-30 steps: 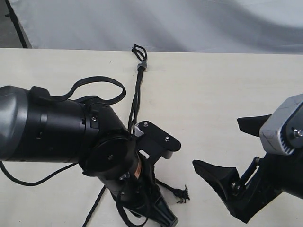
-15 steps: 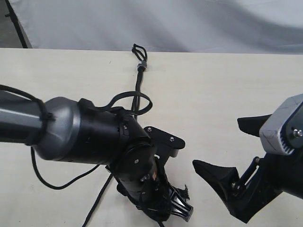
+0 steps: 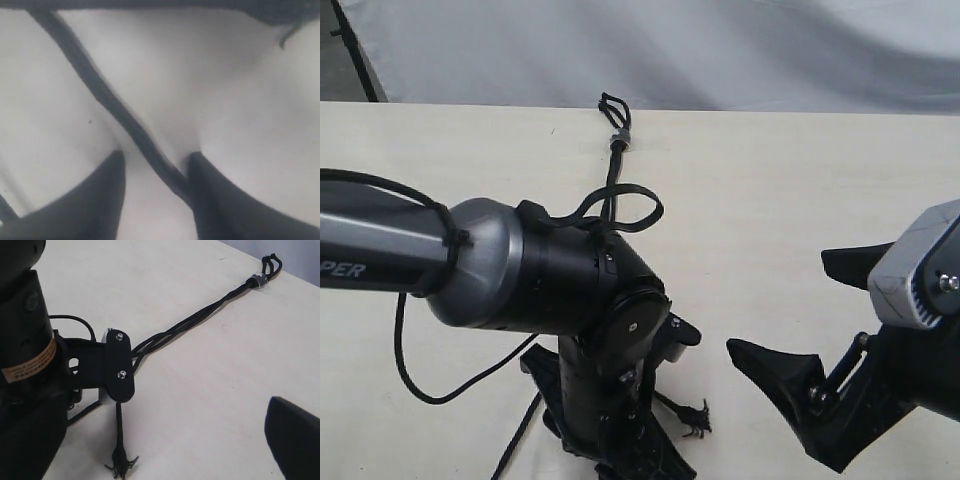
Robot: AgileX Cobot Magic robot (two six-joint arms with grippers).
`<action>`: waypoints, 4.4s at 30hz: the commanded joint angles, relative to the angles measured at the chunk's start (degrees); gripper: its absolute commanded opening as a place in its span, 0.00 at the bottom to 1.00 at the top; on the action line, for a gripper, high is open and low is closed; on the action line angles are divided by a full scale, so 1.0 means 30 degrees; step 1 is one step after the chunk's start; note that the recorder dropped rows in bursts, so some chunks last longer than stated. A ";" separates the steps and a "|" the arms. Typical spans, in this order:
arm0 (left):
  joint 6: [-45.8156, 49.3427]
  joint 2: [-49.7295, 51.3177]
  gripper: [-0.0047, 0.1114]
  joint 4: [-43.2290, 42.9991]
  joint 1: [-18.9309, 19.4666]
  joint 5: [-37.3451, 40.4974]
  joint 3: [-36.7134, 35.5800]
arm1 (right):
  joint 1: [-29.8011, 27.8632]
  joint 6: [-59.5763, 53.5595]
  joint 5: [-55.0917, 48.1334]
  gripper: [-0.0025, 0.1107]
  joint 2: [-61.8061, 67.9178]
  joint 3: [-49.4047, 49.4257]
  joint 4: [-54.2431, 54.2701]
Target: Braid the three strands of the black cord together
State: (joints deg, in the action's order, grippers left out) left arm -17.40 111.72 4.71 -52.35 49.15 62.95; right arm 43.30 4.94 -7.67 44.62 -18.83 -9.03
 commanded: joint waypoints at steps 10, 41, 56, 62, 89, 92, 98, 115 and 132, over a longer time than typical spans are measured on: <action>0.1654 -0.0663 0.04 -0.3388 -0.0117 0.1472 -0.0398 | -0.0116 0.0091 0.0068 0.95 -0.0059 -0.0017 -0.0177; 0.5672 -0.2847 0.04 -0.1222 -0.0520 -0.6352 -0.5140 | -0.0116 -0.0092 0.0027 0.95 -0.0059 -0.0017 -0.0226; 0.5224 -0.2982 0.04 -0.0450 -0.0784 -0.8305 -0.5140 | -0.0116 -0.0436 0.0027 0.95 -0.0059 -0.0017 -0.0226; 0.4624 -0.3139 0.04 -0.0423 -0.0784 -0.8139 -0.5140 | -0.0116 -0.0436 0.0027 0.95 -0.0059 -0.0017 -0.0226; -0.0614 -1.0470 0.66 -0.7188 -0.0745 -0.2685 -0.6389 | -0.0116 -0.0517 0.0351 0.95 -0.0059 -0.0017 -0.0090; -0.5804 -1.2624 0.66 -1.1573 -0.0745 -0.2957 -0.8662 | -0.0116 -0.0517 0.1304 0.95 0.0104 -0.0017 0.1104; -1.5491 -1.3915 0.66 -1.8073 0.0356 -0.3335 -1.2161 | 0.3080 -0.0517 0.0128 0.95 0.7056 -0.2622 0.2650; -1.5629 -1.3915 0.66 -1.8124 0.3119 -0.7417 -1.3067 | 0.6280 -0.1648 -0.3147 0.95 1.4514 -0.7237 0.0719; -1.1880 -1.3915 0.66 -1.7322 0.2730 -1.6163 -1.4167 | 0.1549 -0.0879 -0.5759 0.95 1.2405 -0.7237 -0.0557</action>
State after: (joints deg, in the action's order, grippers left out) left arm -53.95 70.49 -47.59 -43.30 2.74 21.26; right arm 50.57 1.94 -23.46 84.52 -40.23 -10.07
